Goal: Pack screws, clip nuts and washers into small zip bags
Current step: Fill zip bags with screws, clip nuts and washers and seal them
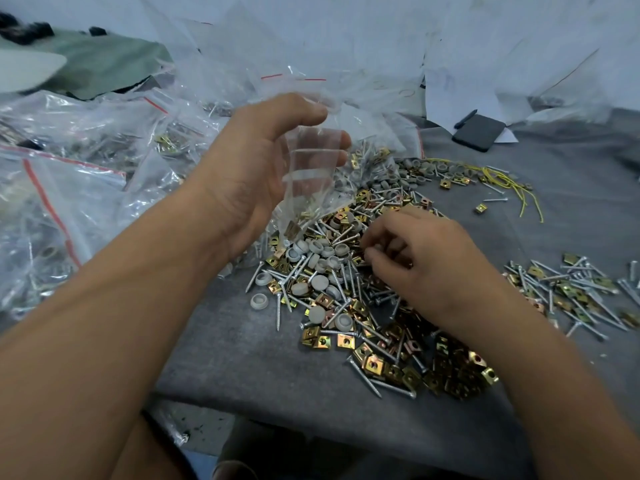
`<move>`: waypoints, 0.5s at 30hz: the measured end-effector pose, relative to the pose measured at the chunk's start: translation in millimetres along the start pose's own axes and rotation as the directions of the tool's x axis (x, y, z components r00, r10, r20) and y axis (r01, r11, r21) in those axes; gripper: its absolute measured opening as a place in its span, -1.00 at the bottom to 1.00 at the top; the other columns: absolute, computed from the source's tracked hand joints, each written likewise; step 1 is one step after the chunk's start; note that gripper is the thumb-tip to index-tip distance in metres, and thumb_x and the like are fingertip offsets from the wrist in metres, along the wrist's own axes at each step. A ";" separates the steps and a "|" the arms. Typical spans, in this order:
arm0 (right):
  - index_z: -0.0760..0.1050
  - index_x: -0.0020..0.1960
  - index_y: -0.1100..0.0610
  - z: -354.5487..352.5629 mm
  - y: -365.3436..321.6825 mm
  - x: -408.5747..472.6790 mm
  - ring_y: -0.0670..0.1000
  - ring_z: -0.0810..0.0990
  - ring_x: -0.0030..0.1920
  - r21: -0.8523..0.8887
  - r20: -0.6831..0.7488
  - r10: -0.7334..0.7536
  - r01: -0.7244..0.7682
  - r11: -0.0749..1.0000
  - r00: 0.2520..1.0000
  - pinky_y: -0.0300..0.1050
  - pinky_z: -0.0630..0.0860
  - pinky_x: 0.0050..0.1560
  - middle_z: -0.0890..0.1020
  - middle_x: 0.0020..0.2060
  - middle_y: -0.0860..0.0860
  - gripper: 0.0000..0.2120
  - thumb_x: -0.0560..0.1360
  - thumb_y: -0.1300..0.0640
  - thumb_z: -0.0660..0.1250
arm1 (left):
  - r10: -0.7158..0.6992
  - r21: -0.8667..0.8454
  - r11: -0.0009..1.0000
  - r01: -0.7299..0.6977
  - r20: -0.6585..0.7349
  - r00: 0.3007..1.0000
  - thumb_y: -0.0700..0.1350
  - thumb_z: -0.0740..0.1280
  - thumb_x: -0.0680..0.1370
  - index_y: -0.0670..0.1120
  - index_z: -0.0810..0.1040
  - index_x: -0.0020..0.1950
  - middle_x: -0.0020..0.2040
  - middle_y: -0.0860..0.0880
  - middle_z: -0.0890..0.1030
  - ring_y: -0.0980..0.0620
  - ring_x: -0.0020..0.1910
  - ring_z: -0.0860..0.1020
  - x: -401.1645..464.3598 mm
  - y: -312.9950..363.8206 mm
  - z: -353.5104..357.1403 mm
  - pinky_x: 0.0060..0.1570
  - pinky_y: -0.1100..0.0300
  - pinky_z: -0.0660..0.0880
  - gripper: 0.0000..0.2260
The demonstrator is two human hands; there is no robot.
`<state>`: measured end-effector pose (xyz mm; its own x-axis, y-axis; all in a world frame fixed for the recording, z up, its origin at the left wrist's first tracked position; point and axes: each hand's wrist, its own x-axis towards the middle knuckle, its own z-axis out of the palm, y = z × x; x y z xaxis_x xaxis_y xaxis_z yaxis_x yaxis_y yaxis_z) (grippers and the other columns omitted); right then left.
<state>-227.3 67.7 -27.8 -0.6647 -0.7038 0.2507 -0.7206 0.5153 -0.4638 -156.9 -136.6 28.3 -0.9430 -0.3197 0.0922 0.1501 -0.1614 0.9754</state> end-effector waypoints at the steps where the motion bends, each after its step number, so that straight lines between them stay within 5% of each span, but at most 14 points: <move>1: 0.62 0.03 -0.05 -0.7 2.4 -0.2 -0.08 0.60 -0.10 0.144 -0.025 0.047 -0.043 0.989 0.999 -0.15 0.59 -0.05 0.62 -0.10 -0.10 -0.93 0.60 0.11 0.41 | -0.001 -0.004 1.000 0.001 -0.005 1.000 -0.11 0.27 0.63 -0.12 0.53 0.28 0.03 -0.15 0.74 -0.14 0.08 0.71 0.2 0.3 0.5 0.09 -0.06 0.59 -0.76; 3: 0.65 0.02 0.03 -5.3 2.3 2.3 -0.01 0.67 -0.14 0.597 -0.042 0.170 -0.112 0.794 0.985 -0.13 0.64 -0.12 0.69 -0.15 -0.02 -0.89 0.63 0.19 0.36 | -0.006 -0.025 1.000 0.006 -0.017 1.000 -0.11 0.27 0.63 -0.12 0.52 0.28 0.04 -0.16 0.74 -0.13 0.07 0.71 0.6 1.6 1.1 0.13 -0.08 0.58 -0.77; 5: 0.66 0.01 0.19 -10.8 -0.4 7.3 0.01 0.67 -0.17 0.942 0.012 0.303 -0.112 0.317 0.953 -0.17 0.63 -0.15 0.69 -0.18 0.06 -0.85 0.63 0.29 0.31 | -0.014 -0.057 0.998 0.012 -0.027 1.000 -0.12 0.27 0.64 -0.12 0.51 0.29 0.03 -0.17 0.73 -0.12 0.06 0.71 0.8 2.8 1.9 0.16 -0.10 0.56 -0.76; 6: 0.63 0.02 0.25 -13.0 -1.4 9.6 0.02 0.67 -0.18 0.991 0.059 0.349 -0.097 0.093 0.935 -0.19 0.62 -0.17 0.68 -0.18 0.10 -0.86 0.63 0.31 0.28 | -0.017 -0.070 0.997 0.015 -0.030 0.999 -0.12 0.27 0.64 -0.13 0.50 0.29 0.02 -0.17 0.73 -0.12 0.05 0.71 0.7 3.2 2.3 0.16 -0.10 0.56 -0.76; 8: 0.58 0.05 0.32 -15.8 -2.8 13.1 0.03 0.68 -0.18 0.985 0.145 0.383 -0.097 -0.142 0.912 -0.22 0.60 -0.18 0.68 -0.15 0.16 -0.86 0.65 0.34 0.24 | -0.023 -0.092 0.996 0.020 -0.035 0.999 -0.13 0.27 0.64 -0.14 0.50 0.32 0.01 -0.17 0.73 -0.12 0.04 0.71 0.7 3.9 3.4 0.15 -0.10 0.56 -0.74; 11: 0.54 0.12 0.32 -14.3 -3.1 14.6 0.02 0.67 -0.17 0.971 0.216 0.384 -0.156 -0.182 0.898 -0.22 0.60 -0.19 0.69 -0.07 0.21 -0.80 0.67 0.37 0.14 | -0.031 -0.094 0.995 0.025 -0.056 0.998 -0.12 0.27 0.63 -0.22 0.48 0.45 0.00 -0.17 0.74 -0.13 0.04 0.72 0.9 3.3 4.8 0.14 -0.10 0.59 -0.60; 15: 0.60 0.09 0.29 -8.8 -9.0 15.9 -0.04 0.55 -0.30 0.949 0.284 0.413 -0.315 0.009 0.865 -0.21 0.48 -0.34 0.61 -0.22 0.09 -0.73 0.67 0.34 0.11 | -0.034 -0.105 0.994 0.026 -0.076 0.997 -0.12 0.29 0.63 -0.23 0.46 0.51 0.01 -0.17 0.74 -0.13 0.05 0.72 1.9 3.2 4.5 0.16 -0.11 0.61 -0.55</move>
<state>-233.1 56.1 -12.2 -0.8170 -0.5347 -0.2158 0.3902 -0.2371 -0.8896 -159.5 -133.6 32.5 -0.9224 -0.3839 0.0433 0.1559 -0.2673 0.9509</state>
